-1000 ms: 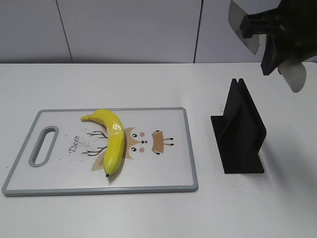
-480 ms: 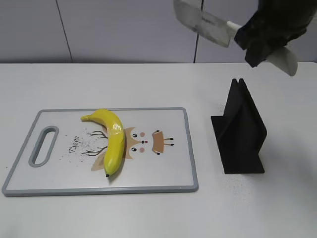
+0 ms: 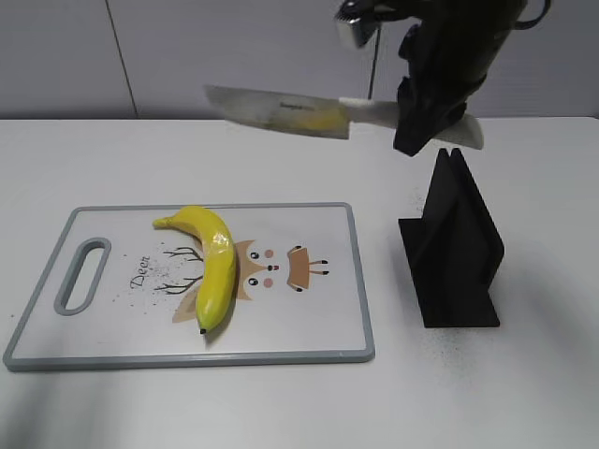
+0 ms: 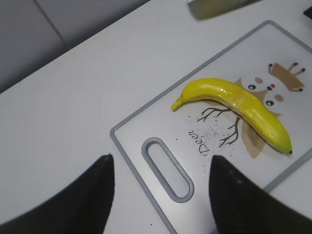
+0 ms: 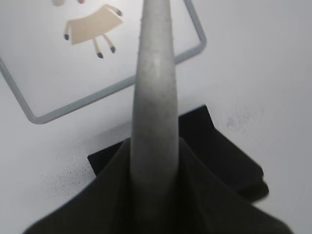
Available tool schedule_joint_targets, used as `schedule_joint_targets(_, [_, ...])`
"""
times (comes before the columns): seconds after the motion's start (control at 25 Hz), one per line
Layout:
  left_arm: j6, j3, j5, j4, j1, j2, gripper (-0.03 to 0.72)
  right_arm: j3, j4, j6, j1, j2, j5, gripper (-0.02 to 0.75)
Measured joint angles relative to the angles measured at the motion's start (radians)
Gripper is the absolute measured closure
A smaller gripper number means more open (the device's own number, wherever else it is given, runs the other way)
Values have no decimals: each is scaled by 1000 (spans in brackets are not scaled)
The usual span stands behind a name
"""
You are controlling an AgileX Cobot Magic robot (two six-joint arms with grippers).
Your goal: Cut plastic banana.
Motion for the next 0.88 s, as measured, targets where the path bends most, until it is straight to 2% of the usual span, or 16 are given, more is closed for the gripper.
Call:
schedule_joint_targets(0.16, [143, -144, 77, -9, -66, 167, 99, -18, 106, -247, 0, 50, -4, 579])
schedule_joint_targets(0.4, [369, -311, 168, -15, -191, 378, 99, -42, 209, -480, 1, 98, -4, 579])
schedule_joint_targets(0.52, [407, -367, 180, -21, -247, 471, 99, -52, 250, -562, 8, 109, -4, 579])
schedule_joint_targets(0.72, [445, -393, 184, -26, -290, 583, 105, -57, 283, -598, 12, 121, -19, 579])
schedule_joint_targets(0.8, [449, -394, 182, -25, -294, 620, 137, -57, 284, -599, 12, 128, -23, 579])
schedule_joint_targets(0.88, [450, -395, 167, -25, -294, 645, 209, -58, 284, -599, 12, 133, -23, 579])
